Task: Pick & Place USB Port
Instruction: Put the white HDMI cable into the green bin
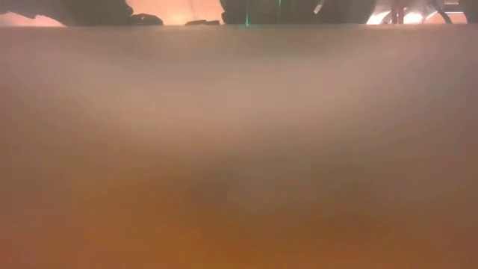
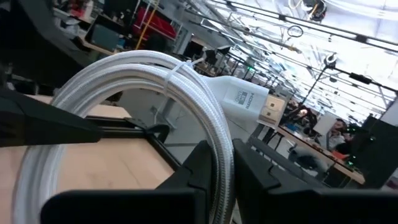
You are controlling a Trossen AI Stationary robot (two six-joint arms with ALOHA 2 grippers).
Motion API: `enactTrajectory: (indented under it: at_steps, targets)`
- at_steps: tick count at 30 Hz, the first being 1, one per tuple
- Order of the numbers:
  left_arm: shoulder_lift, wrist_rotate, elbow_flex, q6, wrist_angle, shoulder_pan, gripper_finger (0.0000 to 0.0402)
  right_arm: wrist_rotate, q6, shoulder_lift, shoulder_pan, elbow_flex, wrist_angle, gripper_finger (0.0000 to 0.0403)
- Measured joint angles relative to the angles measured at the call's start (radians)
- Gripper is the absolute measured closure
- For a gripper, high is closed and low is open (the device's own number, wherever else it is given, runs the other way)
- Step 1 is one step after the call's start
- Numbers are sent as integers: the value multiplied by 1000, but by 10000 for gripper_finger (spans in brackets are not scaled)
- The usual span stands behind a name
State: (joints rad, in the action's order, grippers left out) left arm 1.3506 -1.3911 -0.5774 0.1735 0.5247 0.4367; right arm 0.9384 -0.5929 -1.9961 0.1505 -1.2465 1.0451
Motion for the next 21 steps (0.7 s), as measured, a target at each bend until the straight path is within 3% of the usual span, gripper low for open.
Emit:
enactTrajectory:
  at_steps: [10, 13, 16, 21]
  targets:
    - [0, -33, 0, -22, -31, 3, 237, 27, -2, 0, 20, 0, -6, 360]
    - [0, -42, 0, -44, -31, 9, 282, 37, -22, 0, 29, 0, -6, 357]
    - [0, -62, 0, -53, -30, 23, 359, 52, -73, 0, 49, 0, -8, 354]
    - [-4, -110, -10, -58, -30, 81, 364, 72, -194, 0, 88, -1, -5, 344]
